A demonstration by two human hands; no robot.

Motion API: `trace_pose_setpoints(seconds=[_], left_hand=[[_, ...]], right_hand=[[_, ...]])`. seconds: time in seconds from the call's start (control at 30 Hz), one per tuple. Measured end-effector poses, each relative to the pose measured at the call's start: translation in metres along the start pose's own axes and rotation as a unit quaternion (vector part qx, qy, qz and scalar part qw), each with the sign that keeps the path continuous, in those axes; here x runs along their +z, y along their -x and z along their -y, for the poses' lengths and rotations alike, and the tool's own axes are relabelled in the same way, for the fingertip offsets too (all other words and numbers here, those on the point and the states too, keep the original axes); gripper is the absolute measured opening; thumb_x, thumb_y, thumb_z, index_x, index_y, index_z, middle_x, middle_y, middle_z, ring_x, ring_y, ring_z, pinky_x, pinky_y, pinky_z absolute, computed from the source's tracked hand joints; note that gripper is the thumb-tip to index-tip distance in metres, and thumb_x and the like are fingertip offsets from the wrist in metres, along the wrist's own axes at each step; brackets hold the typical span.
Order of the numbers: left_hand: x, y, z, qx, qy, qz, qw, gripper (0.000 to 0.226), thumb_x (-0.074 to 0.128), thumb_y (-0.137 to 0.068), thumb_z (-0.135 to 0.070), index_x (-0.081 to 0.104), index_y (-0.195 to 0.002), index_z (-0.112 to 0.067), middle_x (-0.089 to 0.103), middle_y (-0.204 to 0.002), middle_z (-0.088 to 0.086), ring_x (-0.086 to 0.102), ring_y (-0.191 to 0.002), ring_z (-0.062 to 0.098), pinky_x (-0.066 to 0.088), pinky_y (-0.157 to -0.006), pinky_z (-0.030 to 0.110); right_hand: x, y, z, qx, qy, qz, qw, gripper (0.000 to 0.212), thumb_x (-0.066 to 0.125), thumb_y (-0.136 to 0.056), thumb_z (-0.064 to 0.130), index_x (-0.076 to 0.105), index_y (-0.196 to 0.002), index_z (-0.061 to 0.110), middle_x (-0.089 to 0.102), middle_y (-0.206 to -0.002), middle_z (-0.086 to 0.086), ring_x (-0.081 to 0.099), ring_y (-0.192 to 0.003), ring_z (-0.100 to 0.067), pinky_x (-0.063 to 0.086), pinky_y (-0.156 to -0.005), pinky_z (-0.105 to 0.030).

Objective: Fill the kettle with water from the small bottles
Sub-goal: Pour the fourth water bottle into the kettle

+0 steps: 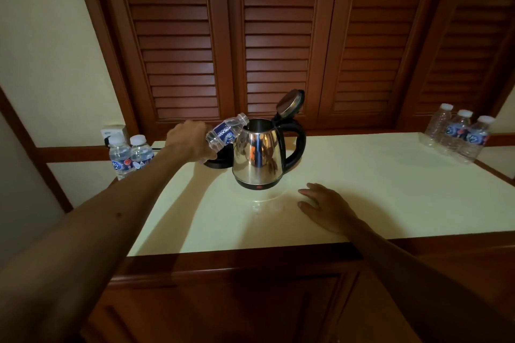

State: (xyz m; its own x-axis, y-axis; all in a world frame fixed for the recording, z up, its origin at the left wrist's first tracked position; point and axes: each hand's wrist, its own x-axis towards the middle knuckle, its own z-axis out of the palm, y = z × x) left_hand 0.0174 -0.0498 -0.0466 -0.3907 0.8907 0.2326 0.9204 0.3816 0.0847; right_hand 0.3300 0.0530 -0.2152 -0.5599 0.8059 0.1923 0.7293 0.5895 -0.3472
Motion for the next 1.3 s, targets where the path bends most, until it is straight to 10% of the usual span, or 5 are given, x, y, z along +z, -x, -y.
trace_pose_setpoints(seconds=[1.3], left_hand=[[-0.041, -0.009, -0.017, 0.07, -0.24, 0.011, 0.968, 0.074, 0.081, -0.071, -0.051, 0.054, -0.134, -0.024, 0.063, -0.12, 0.005, 0.062, -0.106, 0.024, 0.041, -0.07, 0.034]], right_hand=[[0.0, 0.001, 0.0, -0.003, -0.012, -0.018, 1.0, 0.049, 0.051, -0.093, 0.05, 0.053, -0.136, 0.027, 0.043, -0.149, 0.004, 0.037, -0.138, -0.015, 0.028, -0.112, -0.032]])
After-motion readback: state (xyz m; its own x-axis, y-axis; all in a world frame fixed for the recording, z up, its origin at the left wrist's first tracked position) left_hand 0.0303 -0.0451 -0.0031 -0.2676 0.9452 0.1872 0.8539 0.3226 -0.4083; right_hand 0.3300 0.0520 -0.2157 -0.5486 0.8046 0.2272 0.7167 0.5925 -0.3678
